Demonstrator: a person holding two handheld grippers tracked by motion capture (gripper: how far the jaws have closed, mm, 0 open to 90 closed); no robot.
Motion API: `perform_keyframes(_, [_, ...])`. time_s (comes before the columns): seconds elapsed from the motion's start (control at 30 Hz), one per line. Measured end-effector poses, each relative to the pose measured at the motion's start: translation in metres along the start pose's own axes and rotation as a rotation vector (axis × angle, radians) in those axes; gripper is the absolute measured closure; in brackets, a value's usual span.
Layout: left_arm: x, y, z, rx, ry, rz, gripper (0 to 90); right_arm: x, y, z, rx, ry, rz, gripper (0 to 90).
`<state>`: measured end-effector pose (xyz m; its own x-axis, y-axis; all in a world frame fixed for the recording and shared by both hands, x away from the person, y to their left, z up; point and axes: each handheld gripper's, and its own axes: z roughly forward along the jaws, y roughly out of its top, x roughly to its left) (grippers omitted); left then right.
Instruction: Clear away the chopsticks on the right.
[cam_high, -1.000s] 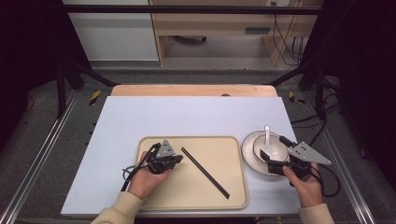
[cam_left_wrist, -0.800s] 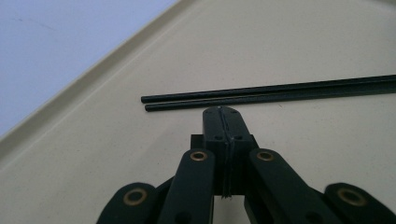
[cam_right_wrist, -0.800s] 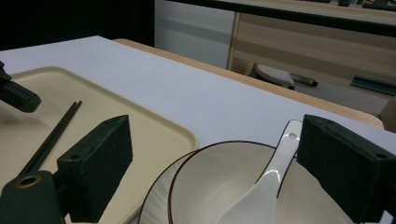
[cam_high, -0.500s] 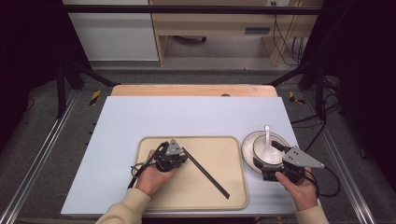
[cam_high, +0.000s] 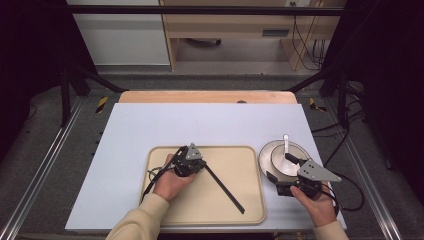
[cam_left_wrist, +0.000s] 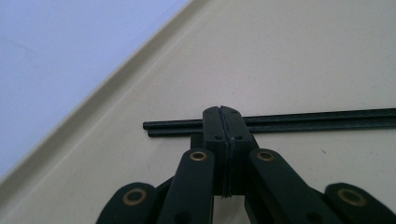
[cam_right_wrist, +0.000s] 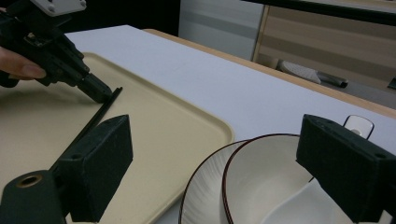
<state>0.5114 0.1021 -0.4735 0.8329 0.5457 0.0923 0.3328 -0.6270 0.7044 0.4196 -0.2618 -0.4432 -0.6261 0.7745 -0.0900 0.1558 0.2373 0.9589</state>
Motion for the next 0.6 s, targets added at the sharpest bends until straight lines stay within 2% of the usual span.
perform_keyframes(0.17, [-0.001, 0.012, 0.01, 0.009, -0.015, 0.045, 89.5, -0.001, 0.0, 0.001, 0.0, 0.0, 0.003, 11.2])
perform_keyframes(0.3, [-0.007, 0.021, 0.018, 0.01, -0.034, 0.072, 89.5, -0.001, -0.001, 0.001, 0.0, 0.0, 0.004, 11.3])
perform_keyframes(0.6, [-0.023, 0.033, 0.029, 0.006, -0.063, 0.107, 89.5, -0.002, -0.001, 0.0, 0.0, -0.002, 0.006, 11.3])
